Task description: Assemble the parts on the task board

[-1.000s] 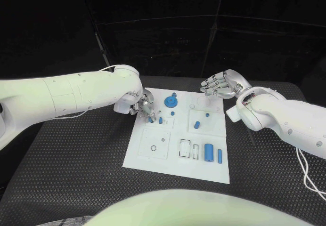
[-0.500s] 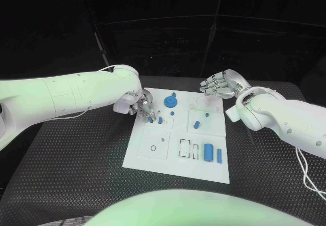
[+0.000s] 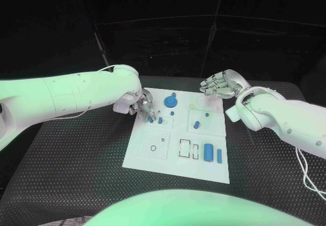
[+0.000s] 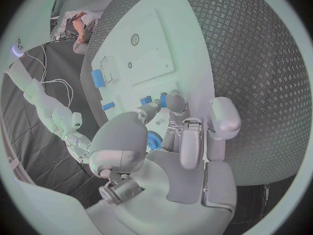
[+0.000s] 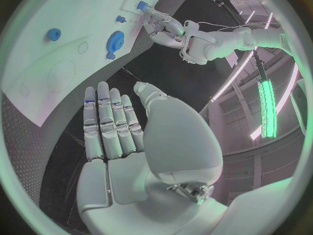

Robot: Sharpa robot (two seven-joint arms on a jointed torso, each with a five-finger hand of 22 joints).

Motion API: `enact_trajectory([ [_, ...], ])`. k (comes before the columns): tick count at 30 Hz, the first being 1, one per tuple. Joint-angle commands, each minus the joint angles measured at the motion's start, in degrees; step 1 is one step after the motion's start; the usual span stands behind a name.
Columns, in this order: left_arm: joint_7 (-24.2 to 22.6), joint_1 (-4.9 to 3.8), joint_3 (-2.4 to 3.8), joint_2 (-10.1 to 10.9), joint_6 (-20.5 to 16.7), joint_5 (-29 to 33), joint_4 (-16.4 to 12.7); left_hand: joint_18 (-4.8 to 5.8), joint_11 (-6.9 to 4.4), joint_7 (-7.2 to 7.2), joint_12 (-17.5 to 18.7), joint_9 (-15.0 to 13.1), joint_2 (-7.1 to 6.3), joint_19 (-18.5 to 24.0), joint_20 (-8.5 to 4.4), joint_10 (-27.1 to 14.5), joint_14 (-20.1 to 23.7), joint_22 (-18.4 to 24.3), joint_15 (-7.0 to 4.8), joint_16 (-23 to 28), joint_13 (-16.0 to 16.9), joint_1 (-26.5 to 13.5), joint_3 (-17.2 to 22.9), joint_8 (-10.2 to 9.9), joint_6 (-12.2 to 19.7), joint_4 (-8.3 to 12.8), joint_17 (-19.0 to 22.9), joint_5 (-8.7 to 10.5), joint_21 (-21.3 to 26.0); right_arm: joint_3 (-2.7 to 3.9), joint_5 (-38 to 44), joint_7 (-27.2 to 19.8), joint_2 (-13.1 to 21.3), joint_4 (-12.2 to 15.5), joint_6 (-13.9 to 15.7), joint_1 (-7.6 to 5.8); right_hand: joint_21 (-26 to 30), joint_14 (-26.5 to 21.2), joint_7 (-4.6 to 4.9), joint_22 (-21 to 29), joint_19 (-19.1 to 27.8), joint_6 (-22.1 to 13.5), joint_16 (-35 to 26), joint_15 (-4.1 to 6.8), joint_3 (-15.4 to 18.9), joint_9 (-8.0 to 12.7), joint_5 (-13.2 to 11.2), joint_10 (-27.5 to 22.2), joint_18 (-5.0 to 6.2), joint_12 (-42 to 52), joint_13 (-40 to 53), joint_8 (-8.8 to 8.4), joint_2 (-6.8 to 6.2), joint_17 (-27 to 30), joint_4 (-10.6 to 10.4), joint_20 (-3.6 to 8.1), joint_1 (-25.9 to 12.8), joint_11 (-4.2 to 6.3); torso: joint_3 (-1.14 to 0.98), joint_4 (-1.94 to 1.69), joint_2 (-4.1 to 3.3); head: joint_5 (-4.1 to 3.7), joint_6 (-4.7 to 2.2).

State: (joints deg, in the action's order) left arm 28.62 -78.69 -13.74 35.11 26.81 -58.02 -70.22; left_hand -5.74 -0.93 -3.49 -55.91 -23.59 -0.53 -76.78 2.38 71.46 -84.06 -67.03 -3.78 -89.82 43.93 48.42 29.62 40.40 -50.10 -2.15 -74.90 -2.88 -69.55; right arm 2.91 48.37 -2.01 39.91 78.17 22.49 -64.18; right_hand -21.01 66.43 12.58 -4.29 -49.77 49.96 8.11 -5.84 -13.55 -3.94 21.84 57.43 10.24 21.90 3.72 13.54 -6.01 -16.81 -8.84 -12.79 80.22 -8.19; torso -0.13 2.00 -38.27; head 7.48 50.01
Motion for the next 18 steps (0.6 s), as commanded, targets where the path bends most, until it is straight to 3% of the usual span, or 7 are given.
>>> enact_trajectory([
  [1,0.48,-0.05,0.01,-0.03,0.14,0.03,-0.11,0.10,0.35,-0.02,-0.13,0.06,0.14,-0.23,0.08,-0.06,-5.94,0.05,-0.06,-0.18,0.09,-0.65,-0.47,-0.32,-0.52,0.01,-15.10,0.21,0.28,0.03,-0.10,-0.45,-0.02,0.14,-0.23,-0.11,0.36,0.44,0.03,0.05,-0.28,-0.23,-0.27,-0.05,-0.26,-0.05,0.14,-0.02,0.26,-0.26,-0.09,-0.22,0.22,0.05,0.08,-0.08,-0.10,-0.46,0.00,-0.01,0.03,0.04,-0.01],
  [18,0.46,-0.05,0.01,0.16,0.16,0.03,-1.31,0.08,0.26,0.11,-0.11,0.11,0.26,-0.22,0.07,-0.11,-5.94,0.06,-0.09,-0.18,0.08,-0.18,-0.69,-0.41,-0.56,0.46,-15.10,0.19,0.34,0.03,-0.10,-0.48,-0.19,0.01,-0.30,-0.11,0.36,0.44,0.03,0.05,-0.28,-0.23,-0.27,-0.05,-0.26,-0.05,0.14,-0.02,0.26,-0.26,-0.09,-0.22,0.22,0.05,0.08,-0.08,-0.10,-0.46,-0.03,0.03,0.05,-0.20,-0.01],
])
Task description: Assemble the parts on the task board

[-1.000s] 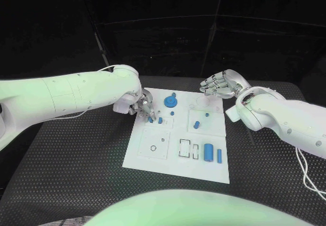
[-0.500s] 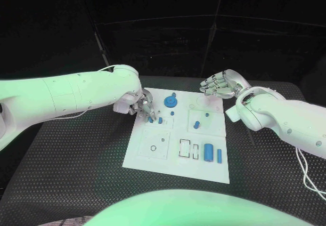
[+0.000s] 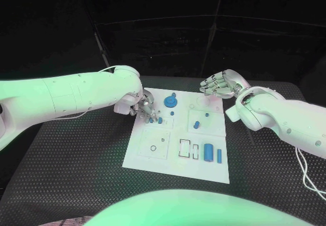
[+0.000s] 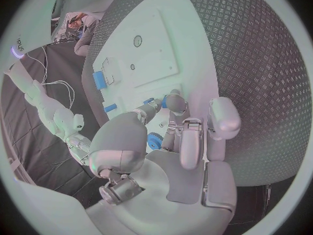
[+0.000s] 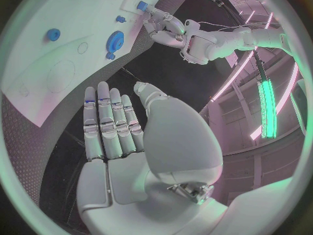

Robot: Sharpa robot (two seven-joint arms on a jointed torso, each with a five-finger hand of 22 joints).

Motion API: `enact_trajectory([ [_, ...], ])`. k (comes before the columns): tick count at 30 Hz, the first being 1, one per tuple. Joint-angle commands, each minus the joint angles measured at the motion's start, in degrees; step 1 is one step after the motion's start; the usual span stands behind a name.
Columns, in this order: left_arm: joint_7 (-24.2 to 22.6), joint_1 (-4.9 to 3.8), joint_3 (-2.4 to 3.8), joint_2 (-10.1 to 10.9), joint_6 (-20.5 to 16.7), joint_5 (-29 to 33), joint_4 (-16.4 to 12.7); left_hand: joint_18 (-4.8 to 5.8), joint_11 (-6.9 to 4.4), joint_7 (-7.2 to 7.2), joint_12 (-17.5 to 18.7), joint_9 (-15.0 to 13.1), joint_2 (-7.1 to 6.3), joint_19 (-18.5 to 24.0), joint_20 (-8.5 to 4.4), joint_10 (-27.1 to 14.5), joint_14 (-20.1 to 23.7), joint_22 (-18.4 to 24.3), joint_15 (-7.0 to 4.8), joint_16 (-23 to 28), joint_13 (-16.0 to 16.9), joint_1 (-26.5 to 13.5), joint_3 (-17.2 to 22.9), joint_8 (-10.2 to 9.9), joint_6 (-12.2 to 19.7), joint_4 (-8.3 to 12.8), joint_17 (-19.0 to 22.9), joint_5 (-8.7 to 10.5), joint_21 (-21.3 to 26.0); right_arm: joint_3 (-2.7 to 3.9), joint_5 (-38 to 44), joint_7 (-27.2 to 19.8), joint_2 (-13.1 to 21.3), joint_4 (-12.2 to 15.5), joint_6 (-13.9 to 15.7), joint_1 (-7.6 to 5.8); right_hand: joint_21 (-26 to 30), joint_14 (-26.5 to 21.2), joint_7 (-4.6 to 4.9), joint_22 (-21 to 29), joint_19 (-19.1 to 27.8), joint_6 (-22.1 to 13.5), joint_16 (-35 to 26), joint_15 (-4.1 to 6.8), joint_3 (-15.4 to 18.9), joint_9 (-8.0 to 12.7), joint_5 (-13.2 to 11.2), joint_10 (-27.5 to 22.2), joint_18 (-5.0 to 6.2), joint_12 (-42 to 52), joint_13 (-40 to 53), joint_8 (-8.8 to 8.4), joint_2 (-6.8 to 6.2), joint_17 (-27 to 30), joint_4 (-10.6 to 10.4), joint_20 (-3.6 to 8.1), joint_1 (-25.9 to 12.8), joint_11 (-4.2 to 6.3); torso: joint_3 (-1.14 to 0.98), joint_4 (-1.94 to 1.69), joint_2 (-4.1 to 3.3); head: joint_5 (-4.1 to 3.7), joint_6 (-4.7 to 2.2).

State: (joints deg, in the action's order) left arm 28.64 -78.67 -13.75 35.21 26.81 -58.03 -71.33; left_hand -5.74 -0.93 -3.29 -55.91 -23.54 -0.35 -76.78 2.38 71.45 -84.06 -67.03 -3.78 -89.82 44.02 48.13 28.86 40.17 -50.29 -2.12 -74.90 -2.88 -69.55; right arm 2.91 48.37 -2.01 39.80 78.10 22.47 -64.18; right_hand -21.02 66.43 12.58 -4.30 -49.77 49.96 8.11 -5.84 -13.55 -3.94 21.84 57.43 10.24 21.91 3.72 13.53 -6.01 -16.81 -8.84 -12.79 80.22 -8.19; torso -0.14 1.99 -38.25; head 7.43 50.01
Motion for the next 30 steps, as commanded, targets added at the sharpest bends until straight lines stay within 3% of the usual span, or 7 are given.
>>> enact_trajectory([
  [1,0.44,-0.06,0.02,0.08,0.11,0.04,-0.23,0.08,0.26,-0.09,-0.12,0.06,0.07,-0.22,0.07,-0.11,-5.94,0.06,-0.09,-0.18,0.00,0.10,0.06,-0.19,-0.37,0.43,-15.10,0.19,0.36,0.03,-0.10,-0.47,-0.08,0.08,-0.28,-0.11,0.36,0.44,0.03,0.06,-0.28,-0.23,-0.27,-0.05,-0.26,-0.05,0.14,-0.02,0.26,-0.27,-0.09,-0.21,0.22,0.06,0.08,-0.07,-0.10,-0.46,-0.02,0.02,0.02,-0.12,-0.01],
  [18,0.34,-0.06,0.02,0.52,-2.32,0.00,-0.27,-0.05,0.40,-0.27,0.31,0.18,-0.31,0.11,0.09,-0.48,-5.94,0.61,-0.04,-0.18,-0.50,-1.22,-1.14,-0.40,-0.37,-0.34,-15.10,0.20,0.93,0.03,-0.10,-0.44,-0.16,-0.04,-0.44,-0.10,0.39,0.45,0.03,0.07,-0.29,-0.23,-0.29,-0.05,-0.26,-0.05,0.14,-0.02,0.26,-0.27,-0.09,-0.21,0.22,0.07,0.08,-0.08,-0.11,-0.46,0.01,-0.05,0.01,-0.23,-0.01],
  [30,-0.03,-0.08,0.03,3.18,-7.86,0.96,-2.45,-0.28,0.70,-0.60,1.50,0.27,-3.93,0.67,0.23,-1.89,-5.94,1.58,0.14,-0.18,-1.94,-3.80,-6.46,-0.80,0.76,-1.95,-15.10,0.21,2.04,0.02,-0.10,-0.39,-0.28,-0.24,-0.38,-0.06,0.47,0.46,0.04,0.10,-0.32,-0.26,-0.36,-0.07,-0.27,-0.05,0.15,-0.04,0.26,-0.28,-0.09,-0.22,0.21,0.10,0.09,-0.08,-0.15,-0.48,0.01,0.03,0.01,-0.23,-0.01],
])
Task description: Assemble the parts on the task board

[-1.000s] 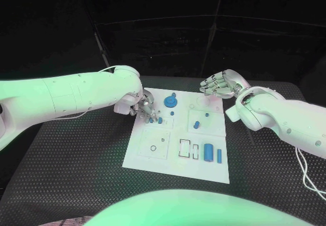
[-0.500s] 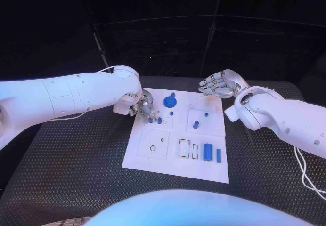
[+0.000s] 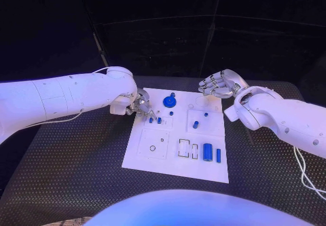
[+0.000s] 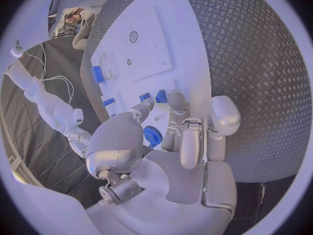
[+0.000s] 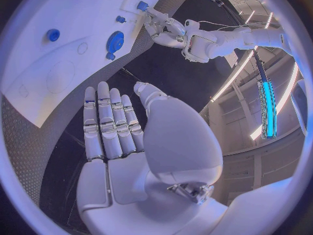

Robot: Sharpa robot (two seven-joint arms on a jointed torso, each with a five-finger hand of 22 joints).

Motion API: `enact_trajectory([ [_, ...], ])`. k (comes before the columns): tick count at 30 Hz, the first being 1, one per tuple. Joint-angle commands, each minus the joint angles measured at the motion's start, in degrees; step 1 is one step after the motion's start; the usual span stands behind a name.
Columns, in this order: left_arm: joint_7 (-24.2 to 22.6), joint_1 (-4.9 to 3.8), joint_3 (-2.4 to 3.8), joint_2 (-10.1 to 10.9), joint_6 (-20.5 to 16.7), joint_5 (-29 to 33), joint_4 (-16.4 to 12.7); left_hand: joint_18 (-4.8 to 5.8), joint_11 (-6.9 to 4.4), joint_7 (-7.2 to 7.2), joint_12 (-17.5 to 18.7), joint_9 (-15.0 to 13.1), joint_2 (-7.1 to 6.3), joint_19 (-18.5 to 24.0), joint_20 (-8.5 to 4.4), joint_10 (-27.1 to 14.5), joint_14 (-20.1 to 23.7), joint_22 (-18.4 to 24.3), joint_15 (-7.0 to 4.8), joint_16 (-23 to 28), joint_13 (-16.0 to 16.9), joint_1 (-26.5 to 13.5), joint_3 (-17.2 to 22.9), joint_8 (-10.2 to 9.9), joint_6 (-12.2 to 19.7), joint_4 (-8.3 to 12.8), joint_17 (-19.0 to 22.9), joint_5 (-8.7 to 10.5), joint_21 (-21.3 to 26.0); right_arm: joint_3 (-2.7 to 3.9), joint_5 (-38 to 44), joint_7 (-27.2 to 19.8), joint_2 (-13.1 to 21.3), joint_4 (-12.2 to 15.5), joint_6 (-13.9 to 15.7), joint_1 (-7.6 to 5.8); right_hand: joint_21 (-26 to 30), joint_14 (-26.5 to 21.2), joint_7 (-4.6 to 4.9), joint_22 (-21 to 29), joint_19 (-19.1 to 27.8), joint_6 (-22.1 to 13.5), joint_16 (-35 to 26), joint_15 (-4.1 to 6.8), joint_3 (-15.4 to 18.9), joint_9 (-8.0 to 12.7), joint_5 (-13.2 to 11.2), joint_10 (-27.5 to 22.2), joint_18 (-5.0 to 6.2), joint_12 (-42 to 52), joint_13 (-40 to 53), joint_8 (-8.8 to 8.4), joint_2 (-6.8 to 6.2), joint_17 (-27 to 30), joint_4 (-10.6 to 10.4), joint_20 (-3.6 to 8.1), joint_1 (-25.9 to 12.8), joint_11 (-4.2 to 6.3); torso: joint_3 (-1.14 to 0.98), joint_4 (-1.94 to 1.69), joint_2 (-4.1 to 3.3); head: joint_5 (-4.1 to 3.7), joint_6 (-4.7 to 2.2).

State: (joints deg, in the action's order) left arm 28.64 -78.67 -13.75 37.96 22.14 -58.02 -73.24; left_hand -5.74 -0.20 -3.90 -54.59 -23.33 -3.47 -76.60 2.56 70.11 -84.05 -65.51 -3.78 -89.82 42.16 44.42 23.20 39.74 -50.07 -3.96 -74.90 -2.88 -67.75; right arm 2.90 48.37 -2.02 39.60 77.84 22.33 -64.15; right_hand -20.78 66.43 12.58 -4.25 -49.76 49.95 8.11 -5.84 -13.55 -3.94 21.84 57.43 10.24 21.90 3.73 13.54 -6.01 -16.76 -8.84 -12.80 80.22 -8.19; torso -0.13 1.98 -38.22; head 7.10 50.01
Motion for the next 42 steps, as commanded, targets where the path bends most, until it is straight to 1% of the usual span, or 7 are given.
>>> enact_trajectory([
  [1,-0.09,-0.09,0.03,0.73,-3.49,1.20,-0.81,-0.29,0.00,-0.01,0.21,0.05,-1.13,0.52,0.07,-0.63,-5.95,0.14,0.16,-0.18,-0.12,-0.08,-1.43,-0.37,0.64,-0.22,-15.10,0.20,0.32,0.03,-0.10,-0.37,-0.10,-0.01,-0.21,-0.08,0.23,0.46,0.04,0.06,-0.33,-0.26,-0.36,-0.07,-0.27,-0.05,0.15,-0.04,0.26,-0.28,-0.10,-0.22,0.21,0.05,0.09,-0.08,-0.15,-0.48,0.00,0.08,-0.04,0.21,-0.01],
  [11,-5.20,-0.46,0.03,4.09,-10.97,5.70,-3.39,-1.37,1.00,-1.11,4.06,0.30,-1.18,3.74,0.62,-5.05,-4.77,5.04,0.98,2.80,-5.02,4.23,-8.54,-0.94,3.85,-1.29,-11.93,0.07,5.40,0.02,-0.10,-0.25,-0.09,-0.16,0.00,-0.01,0.23,0.46,0.04,0.06,-0.33,-0.26,-0.36,-0.07,-0.27,-0.05,0.15,-0.04,0.26,-0.28,-0.10,-0.22,0.21,0.05,0.09,-0.08,-0.15,-0.48,-0.06,-0.01,-0.01,-0.07,-0.01],
  [14,-12.65,-0.53,0.02,5.09,-17.28,8.13,-4.42,-3.23,2.29,-2.51,5.54,0.89,0.42,10.66,1.52,-8.81,-1.61,14.29,2.12,8.94,-5.83,11.90,-8.63,-1.56,6.52,1.60,-5.83,-0.24,15.27,0.02,-0.10,-0.35,-0.06,-0.23,-0.07,0.00,0.26,0.45,0.05,0.06,-0.33,-0.27,-0.38,-0.07,-0.27,-0.05,0.16,-0.06,0.26,-0.28,-0.10,-0.22,0.21,0.06,0.09,-0.08,-0.16,-0.48,-0.02,0.00,-0.02,-0.55,-0.01],
  [18,-25.79,-0.49,0.00,6.14,-27.67,10.13,-6.01,-4.37,2.59,-3.09,7.45,1.90,2.27,14.10,2.03,-11.62,0.88,18.93,2.39,13.07,-7.29,22.61,-6.02,-2.21,7.31,6.75,-1.79,-0.17,20.59,0.02,-0.10,-0.79,-0.03,-0.42,-0.25,0.02,0.45,0.48,-0.04,0.12,-0.41,-0.10,-0.54,-0.01,-0.59,-0.08,0.23,0.03,0.26,-0.26,-0.09,-0.12,0.46,0.14,0.32,-0.08,0.16,-0.39,0.03,0.05,-0.01,-1.14,-0.01],
  [25,-41.21,0.11,-0.02,6.30,-38.92,11.06,-7.55,-4.67,5.46,-6.13,21.81,8.71,1.37,19.34,4.06,-16.88,17.57,23.06,5.01,40.12,-18.75,31.43,-0.32,-10.63,5.73,12.28,22.29,-0.10,27.71,0.01,-0.10,-1.66,-0.02,-0.78,-0.49,0.04,0.95,0.60,-0.68,0.21,-0.67,1.41,-1.04,0.24,-1.54,-0.23,0.07,0.89,0.29,-0.36,-0.16,0.45,0.83,0.39,1.04,0.02,0.90,0.13,0.00,0.10,0.00,-1.34,-0.01],
  [32,-46.55,1.04,-0.03,5.33,-40.88,3.41,-7.34,-4.92,6.47,-6.31,32.16,14.03,-0.98,16.63,4.54,-16.24,13.67,24.30,5.19,46.08,-28.78,31.46,0.68,-17.86,3.43,13.57,30.18,-0.08,28.56,0.00,-0.10,-2.07,-0.02,-0.87,-0.53,0.08,1.00,0.64,-0.72,0.21,-0.70,1.54,-1.09,0.25,-1.62,-0.23,0.02,0.98,0.29,-0.41,-0.17,0.47,0.84,0.41,1.09,0.04,0.93,0.16,0.05,0.03,-0.05,-1.53,-0.01],
  [42,-41.99,1.97,-0.04,2.17,-35.44,-13.48,-3.90,-4.83,6.63,-5.89,37.62,17.50,-2.34,9.65,4.49,-17.85,1.89,24.77,5.07,27.26,-35.21,30.10,-4.28,-23.34,1.48,12.28,15.76,-0.15,27.09,-0.01,-0.04,-2.35,-0.16,-0.82,-0.29,0.24,1.04,0.65,-0.67,0.21,-0.74,1.52,-1.14,0.23,-1.66,-0.20,-0.03,0.98,0.30,-0.51,-0.19,0.41,0.76,0.44,1.17,0.07,0.95,0.13,0.05,0.09,-0.12,-1.48,-0.01],
])
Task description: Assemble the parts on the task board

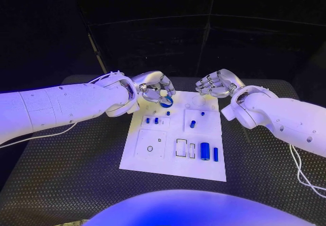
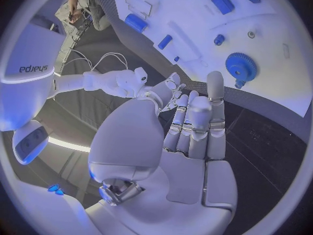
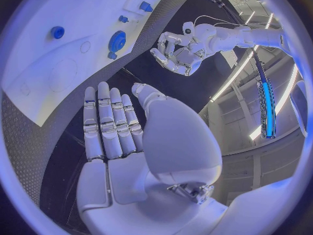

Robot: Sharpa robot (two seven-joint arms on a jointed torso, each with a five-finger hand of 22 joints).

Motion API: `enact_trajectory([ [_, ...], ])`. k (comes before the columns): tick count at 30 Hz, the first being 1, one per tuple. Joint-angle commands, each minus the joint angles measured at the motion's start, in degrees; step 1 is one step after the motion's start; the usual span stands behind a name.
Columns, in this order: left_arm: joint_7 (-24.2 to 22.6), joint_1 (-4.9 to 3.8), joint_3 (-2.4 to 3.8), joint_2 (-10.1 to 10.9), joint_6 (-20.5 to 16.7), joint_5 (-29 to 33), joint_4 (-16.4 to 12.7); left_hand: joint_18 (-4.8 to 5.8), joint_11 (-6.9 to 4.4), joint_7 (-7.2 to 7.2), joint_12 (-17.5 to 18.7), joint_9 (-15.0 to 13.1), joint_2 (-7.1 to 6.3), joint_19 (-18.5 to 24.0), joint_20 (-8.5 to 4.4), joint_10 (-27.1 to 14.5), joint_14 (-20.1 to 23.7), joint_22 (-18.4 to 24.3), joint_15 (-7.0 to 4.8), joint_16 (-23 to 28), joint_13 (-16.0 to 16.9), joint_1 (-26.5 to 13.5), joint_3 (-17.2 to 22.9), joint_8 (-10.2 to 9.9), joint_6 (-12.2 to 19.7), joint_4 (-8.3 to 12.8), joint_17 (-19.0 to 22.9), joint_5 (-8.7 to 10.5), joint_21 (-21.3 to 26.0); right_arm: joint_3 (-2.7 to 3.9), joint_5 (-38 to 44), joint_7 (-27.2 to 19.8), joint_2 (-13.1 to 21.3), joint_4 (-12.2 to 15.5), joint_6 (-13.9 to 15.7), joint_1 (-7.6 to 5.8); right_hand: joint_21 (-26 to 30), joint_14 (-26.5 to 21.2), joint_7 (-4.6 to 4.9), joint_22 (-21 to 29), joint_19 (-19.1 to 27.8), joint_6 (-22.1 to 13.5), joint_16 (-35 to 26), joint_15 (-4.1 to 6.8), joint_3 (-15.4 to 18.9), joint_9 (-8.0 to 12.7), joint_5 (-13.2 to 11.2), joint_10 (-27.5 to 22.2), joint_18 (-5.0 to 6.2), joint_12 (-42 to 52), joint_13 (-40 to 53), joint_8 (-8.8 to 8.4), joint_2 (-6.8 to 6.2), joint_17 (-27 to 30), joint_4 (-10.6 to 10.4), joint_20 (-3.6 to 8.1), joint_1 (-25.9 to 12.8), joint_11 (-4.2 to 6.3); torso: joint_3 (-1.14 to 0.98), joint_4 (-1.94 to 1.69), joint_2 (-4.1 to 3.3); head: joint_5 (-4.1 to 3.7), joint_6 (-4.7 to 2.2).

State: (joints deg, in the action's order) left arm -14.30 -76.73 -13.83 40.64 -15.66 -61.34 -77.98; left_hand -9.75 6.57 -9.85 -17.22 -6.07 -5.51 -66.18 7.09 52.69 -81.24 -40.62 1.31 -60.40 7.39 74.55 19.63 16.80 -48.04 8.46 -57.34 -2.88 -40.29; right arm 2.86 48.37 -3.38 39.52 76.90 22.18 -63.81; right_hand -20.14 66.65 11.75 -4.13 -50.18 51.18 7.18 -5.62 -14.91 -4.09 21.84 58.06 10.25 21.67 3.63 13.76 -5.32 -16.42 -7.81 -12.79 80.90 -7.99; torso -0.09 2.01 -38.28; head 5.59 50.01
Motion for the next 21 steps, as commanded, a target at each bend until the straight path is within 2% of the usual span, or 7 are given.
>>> enact_trajectory([
  [1,1.70,0.09,0.03,-0.86,3.30,-11.79,1.35,-0.81,-0.16,0.10,0.28,0.41,-0.19,-1.30,-0.05,-0.44,-1.48,-0.19,-0.07,-3.61,-0.72,0.09,-1.23,-0.68,-0.77,-0.24,-3.00,-0.16,-0.61,0.03,-0.03,-1.00,-0.09,0.12,-0.10,-0.09,0.41,0.43,0.16,0.08,-0.33,0.29,-0.23,0.01,-0.31,-0.04,-0.04,0.34,0.30,-0.29,-0.09,0.18,0.06,0.10,0.15,0.07,0.26,-0.08,0.03,0.08,-0.08,0.05,-0.01],
  [8,5.09,0.74,0.04,-3.13,8.12,-19.23,4.42,0.40,-0.57,0.68,0.11,1.23,0.51,-6.14,-0.43,-0.10,-3.82,-6.39,-0.49,-10.18,-2.16,0.91,-3.88,-2.06,-2.26,-0.69,-8.56,-0.15,-7.47,0.03,0.00,-1.04,-0.07,0.20,0.22,-0.06,0.49,0.44,0.29,0.09,-0.37,0.19,-0.33,-0.07,-0.37,0.02,-0.07,0.29,0.28,-0.47,-0.11,0.05,-0.04,0.16,0.20,0.08,0.20,-0.19,0.00,0.01,-0.04,-0.06,-0.01],
  [14,5.89,1.35,0.06,-4.87,10.09,-21.28,6.41,0.99,-0.89,1.04,-0.20,1.52,1.12,-8.15,-0.73,0.66,-4.05,-9.45,-0.82,-9.83,-2.64,1.39,-4.39,-2.57,-3.18,-0.79,-7.23,-0.16,-10.74,0.03,0.01,-1.08,-0.10,0.25,0.59,-0.06,0.53,0.44,0.33,0.09,-0.37,0.15,-0.36,-0.09,-0.40,0.05,-0.07,0.27,0.27,-0.53,-0.12,0.00,-0.06,0.18,0.21,0.08,0.18,-0.22,-0.02,0.02,-0.03,-0.06,-0.01],
  [21,6.02,1.87,0.07,-6.37,10.28,-21.85,8.10,1.10,-1.05,1.20,-0.26,1.66,1.48,-8.65,-0.90,0.93,-4.11,-10.10,-0.99,-9.83,-2.86,1.69,-4.39,-2.89,-3.44,-0.78,-6.90,-0.17,-11.45,0.03,0.02,-1.08,-0.09,0.31,0.74,-0.06,0.53,0.44,0.33,0.09,-0.37,0.15,-0.36,-0.09,-0.40,0.05,-0.07,0.27,0.27,-0.53,-0.12,0.00,-0.06,0.18,0.21,0.08,0.18,-0.22,-0.02,0.02,-0.01,-0.08,-0.01],
])
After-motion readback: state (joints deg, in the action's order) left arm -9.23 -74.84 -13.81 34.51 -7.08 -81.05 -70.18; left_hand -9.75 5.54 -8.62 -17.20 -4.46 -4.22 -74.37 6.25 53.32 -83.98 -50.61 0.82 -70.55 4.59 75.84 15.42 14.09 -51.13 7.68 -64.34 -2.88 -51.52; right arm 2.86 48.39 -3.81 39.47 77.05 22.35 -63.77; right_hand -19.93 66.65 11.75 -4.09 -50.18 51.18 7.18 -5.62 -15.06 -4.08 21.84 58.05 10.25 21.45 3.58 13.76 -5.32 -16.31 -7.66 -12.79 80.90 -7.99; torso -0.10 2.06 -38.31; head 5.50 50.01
